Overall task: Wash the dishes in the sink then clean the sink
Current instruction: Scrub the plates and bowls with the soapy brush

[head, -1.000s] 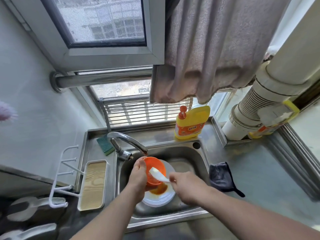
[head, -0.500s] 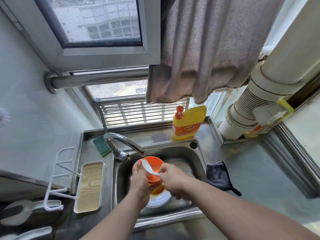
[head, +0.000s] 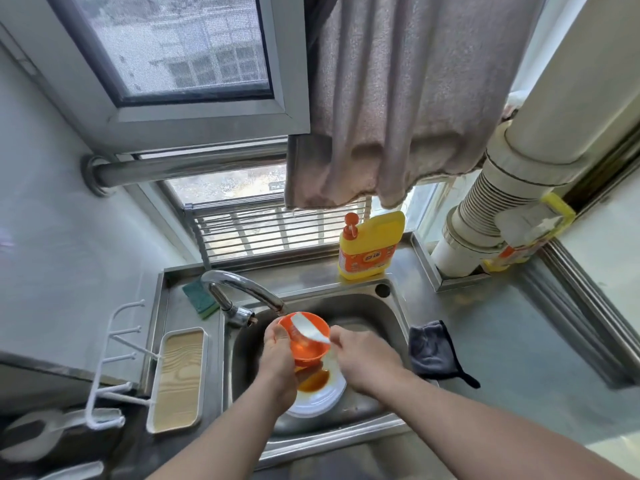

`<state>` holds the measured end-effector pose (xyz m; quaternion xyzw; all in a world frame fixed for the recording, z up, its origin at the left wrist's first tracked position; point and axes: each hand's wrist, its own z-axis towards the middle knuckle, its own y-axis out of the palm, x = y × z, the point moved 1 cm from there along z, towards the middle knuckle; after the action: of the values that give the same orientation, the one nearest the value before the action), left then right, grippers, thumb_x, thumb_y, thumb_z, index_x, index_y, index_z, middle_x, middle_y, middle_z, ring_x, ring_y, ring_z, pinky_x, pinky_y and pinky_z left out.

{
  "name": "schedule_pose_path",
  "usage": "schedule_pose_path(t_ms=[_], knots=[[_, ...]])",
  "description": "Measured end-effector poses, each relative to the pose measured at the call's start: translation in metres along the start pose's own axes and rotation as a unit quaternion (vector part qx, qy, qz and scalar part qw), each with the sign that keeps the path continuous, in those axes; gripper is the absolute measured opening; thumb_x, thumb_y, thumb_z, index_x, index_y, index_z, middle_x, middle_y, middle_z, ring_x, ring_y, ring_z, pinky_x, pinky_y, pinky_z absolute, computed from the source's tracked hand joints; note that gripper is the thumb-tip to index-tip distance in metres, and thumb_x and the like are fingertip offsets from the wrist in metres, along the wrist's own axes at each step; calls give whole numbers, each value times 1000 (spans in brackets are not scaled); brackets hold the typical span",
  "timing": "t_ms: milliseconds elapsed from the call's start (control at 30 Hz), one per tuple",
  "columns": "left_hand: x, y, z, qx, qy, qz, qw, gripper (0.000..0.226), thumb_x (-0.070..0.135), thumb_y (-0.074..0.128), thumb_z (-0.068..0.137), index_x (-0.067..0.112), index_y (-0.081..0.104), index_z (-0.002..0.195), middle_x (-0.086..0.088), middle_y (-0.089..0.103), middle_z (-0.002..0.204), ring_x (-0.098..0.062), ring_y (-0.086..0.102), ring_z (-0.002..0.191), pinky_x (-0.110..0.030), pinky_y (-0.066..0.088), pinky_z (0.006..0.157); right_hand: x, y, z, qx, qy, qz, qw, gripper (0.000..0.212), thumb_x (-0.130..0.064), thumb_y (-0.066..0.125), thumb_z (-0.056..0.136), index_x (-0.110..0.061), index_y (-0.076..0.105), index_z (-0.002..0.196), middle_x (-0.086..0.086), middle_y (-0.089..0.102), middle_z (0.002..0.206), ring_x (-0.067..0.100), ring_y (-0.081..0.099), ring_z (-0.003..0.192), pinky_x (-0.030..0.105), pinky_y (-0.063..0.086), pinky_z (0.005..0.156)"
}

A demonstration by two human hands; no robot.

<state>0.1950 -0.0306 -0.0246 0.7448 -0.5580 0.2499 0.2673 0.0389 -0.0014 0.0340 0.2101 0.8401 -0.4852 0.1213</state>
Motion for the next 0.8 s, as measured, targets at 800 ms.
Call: schedule_pose_path(t_ms=[800], knots=[[-7, -16, 28, 17, 11, 73, 997, 16, 10, 58, 104, 14, 59, 119, -15, 69, 112, -35, 69, 101, -49, 64, 78, 11, 9, -9, -2, -40, -96, 995, 23, -34, 39, 104, -42, 53, 121, 6, 70, 104, 35, 63, 92, 37, 46, 70]])
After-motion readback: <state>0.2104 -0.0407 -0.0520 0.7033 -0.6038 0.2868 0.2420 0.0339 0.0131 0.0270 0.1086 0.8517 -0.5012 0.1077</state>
